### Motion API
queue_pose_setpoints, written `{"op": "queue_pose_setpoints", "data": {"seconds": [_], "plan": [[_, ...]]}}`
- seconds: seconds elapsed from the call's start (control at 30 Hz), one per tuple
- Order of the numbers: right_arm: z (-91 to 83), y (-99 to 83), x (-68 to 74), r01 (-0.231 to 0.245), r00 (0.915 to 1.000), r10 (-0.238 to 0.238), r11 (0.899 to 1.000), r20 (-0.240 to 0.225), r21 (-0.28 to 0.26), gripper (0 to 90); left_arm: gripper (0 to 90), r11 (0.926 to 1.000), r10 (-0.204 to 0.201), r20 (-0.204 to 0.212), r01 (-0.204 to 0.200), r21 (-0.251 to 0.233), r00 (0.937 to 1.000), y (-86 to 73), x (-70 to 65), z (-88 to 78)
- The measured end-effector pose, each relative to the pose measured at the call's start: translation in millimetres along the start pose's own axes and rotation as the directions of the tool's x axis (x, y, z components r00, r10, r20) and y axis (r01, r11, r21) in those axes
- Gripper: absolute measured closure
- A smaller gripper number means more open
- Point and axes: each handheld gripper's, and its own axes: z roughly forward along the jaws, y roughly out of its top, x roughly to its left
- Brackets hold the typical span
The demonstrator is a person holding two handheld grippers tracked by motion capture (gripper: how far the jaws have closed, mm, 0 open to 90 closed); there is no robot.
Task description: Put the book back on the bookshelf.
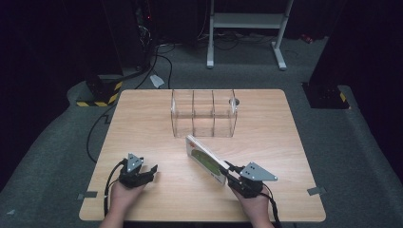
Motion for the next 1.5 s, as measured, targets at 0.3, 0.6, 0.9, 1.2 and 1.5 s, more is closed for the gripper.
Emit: {"op": "queue_pose_setpoints", "data": {"seconds": [0.3, 0.6, 0.9, 1.2, 1.5], "plan": [[-21.7, -4.1, -3.2, -0.018, 0.9975, 0.017, 1.0, 0.069, 0.019, 74.3, 28.7, 0.998, -0.022, 0.003, 0.022, 0.059, 0.9997, 1.1, 1.2, 6.8], [-32.5, -7.8, -10.4, -0.067, 0.9732, 0.065, 0.998, 0.221, 0.003, 73.8, 28.9, 0.9973, -0.037, 0.016, 0.036, 0.064, 0.9992, 0.5, 2.3, 6.4], [-32.0, -7.3, -6.7, -0.098, 0.9565, 0.09, 0.995, 0.278, 0.016, 64.9, 30.0, 0.9972, -0.041, 0.025, 0.04, 0.063, 0.9988, 0.3, 3.1, 6.5], [-26.1, -5.3, -4.2, -0.082, 0.9643, 0.076, 0.997, 0.254, 0.014, 64.5, 30.0, 0.9972, -0.042, 0.025, 0.041, 0.063, 0.9988, 0.3, 3.0, 6.6], [-23.2, -1.7, -2.2, -0.061, 0.9654, 0.056, 0.998, 0.255, 0.014, 71.3, 30.1, 0.9972, -0.041, 0.025, 0.04, 0.063, 0.9988, 0.3, 3.1, 6.5]]}}
